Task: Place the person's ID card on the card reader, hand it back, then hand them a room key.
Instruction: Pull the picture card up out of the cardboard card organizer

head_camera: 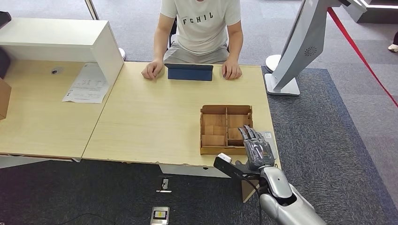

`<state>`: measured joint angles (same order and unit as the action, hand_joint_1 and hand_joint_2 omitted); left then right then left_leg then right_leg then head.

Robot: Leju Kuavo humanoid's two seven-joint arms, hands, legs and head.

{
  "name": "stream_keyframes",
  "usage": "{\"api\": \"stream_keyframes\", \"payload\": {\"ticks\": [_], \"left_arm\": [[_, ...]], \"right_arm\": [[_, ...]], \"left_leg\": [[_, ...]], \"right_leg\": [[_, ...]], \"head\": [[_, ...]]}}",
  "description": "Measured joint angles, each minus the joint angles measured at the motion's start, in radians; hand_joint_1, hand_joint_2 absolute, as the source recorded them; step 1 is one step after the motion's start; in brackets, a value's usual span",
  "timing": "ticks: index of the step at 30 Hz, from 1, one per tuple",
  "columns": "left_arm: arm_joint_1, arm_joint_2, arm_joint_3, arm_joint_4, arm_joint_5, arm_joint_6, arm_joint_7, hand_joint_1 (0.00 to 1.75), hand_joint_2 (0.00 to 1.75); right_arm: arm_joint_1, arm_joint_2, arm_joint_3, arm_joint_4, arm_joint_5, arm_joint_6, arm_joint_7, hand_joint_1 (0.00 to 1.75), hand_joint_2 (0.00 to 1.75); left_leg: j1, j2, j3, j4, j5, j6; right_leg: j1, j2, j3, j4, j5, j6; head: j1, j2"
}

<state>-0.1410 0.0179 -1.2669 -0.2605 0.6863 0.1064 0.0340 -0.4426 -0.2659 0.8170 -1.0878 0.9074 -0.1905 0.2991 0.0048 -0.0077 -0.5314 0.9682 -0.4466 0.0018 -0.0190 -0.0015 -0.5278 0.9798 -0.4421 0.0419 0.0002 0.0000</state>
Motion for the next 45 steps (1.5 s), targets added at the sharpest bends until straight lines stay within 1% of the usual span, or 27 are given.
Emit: {"api": "stream_keyframes", "payload": {"ticks": [16,17,18,20,21,22,45], "left_arm": [[0.000,0.000,0.000,0.000,0.001,0.000,-0.003,0.00,0.00],[0.000,0.000,0.000,0.000,0.001,0.000,-0.003,0.00,0.00],[0.000,0.000,0.000,0.000,0.000,0.000,-0.003,0.00,0.00],[0.000,0.000,0.000,0.000,-0.003,0.000,-0.003,0.00,0.00],[0.000,0.000,0.000,0.000,-0.005,0.000,-0.003,0.00,0.00],[0.000,0.000,0.000,0.000,-0.008,0.000,-0.003,0.00,0.00],[0.000,-0.002,0.000,0.000,-0.011,-0.002,0.000,0.00,0.00]], "right_arm": [[-0.006,0.000,0.004,0.007,0.017,-0.007,0.011,0.00,1.75],[-0.006,-0.001,0.004,0.008,0.016,-0.007,0.011,0.10,1.75],[-0.006,-0.001,0.004,0.008,0.015,-0.007,0.011,0.50,1.75],[-0.006,-0.001,0.004,0.012,0.014,-0.007,0.011,1.37,1.75],[-0.006,-0.001,0.004,0.013,0.013,-0.007,0.011,1.71,1.75],[-0.006,-0.001,0.004,0.015,0.012,-0.006,0.010,1.75,1.75],[-0.009,-0.001,0.003,0.022,0.008,0.009,0.002,1.75,1.75]], "left_leg": [[0.000,0.000,0.000,0.000,0.000,0.000],[0.000,0.000,0.000,0.000,0.000,0.000],[0.000,0.000,0.000,0.000,0.000,0.000],[0.000,0.000,0.000,0.000,0.000,0.000],[0.000,0.000,0.000,0.000,0.000,0.000],[0.000,0.000,0.000,0.000,0.000,0.000],[0.000,0.000,0.000,0.000,0.000,0.000]], "right_leg": [[0.000,0.000,0.000,0.000,0.000,0.000],[0.000,0.000,0.000,0.000,0.000,0.000],[0.000,0.000,0.000,0.000,0.000,0.000],[0.000,0.000,0.000,0.000,0.000,0.000],[0.000,0.000,0.000,0.000,0.000,0.000],[0.000,0.000,0.000,0.000,0.000,0.000],[0.000,0.000,0.000,0.000,0.000,0.000]], "head": [[0.000,0.000],[0.000,0.000],[0.000,0.000],[0.000,0.000],[0.000,0.000],[0.000,0.000],[0.000,0.000]]}}
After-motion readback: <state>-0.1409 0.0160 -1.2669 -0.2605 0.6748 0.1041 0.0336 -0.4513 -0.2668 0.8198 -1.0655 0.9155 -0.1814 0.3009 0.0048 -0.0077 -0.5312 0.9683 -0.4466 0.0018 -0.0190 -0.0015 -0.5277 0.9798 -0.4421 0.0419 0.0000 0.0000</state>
